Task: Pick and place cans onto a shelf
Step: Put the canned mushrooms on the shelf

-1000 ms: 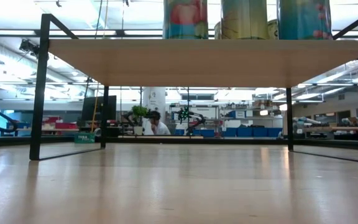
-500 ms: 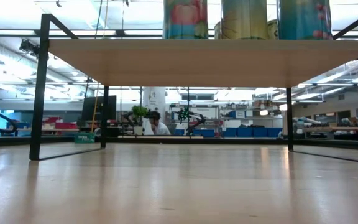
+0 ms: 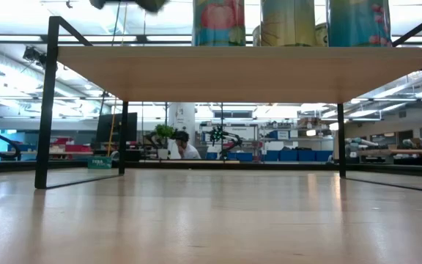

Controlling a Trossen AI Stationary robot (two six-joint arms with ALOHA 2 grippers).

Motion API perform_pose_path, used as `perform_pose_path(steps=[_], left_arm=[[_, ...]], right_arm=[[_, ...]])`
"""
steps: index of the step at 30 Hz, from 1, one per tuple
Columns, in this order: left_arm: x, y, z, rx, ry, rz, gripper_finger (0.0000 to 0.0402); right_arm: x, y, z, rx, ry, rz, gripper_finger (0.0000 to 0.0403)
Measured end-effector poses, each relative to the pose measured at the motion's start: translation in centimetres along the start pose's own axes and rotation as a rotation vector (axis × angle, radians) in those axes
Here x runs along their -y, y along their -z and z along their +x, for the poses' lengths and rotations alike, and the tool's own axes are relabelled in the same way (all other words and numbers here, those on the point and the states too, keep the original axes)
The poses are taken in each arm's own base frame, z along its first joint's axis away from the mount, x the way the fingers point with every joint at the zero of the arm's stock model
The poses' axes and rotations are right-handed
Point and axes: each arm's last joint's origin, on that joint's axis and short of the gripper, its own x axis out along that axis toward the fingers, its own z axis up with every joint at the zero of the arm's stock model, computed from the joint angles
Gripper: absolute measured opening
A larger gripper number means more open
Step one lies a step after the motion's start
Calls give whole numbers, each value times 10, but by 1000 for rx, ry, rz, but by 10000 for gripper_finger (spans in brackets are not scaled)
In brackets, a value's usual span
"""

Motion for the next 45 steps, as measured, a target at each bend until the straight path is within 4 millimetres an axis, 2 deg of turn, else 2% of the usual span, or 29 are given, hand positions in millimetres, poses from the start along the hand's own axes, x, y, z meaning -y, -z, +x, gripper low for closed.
perform_pose_path(steps=[3, 12, 20, 28, 42, 45], left_arm=[[-7, 10, 12, -50, 15, 5, 291], [-14, 12, 26, -94, 48, 1, 291], [-19, 15, 30, -130, 41, 10, 291], [-24, 21, 43, -177, 24, 11, 319], [-24, 22, 42, -209, 51, 40, 349], [-26, 13, 37, -210, 26, 66, 350]], right_arm=[[1, -1, 1, 2, 4, 2, 180], [6, -3, 5, 10, 25, 4, 180], [10, -4, 8, 10, 43, 2, 180], [10, -3, 8, 10, 43, 2, 180], [10, -3, 8, 9, 43, 16, 180], [10, -3, 8, 9, 43, 16, 180]])
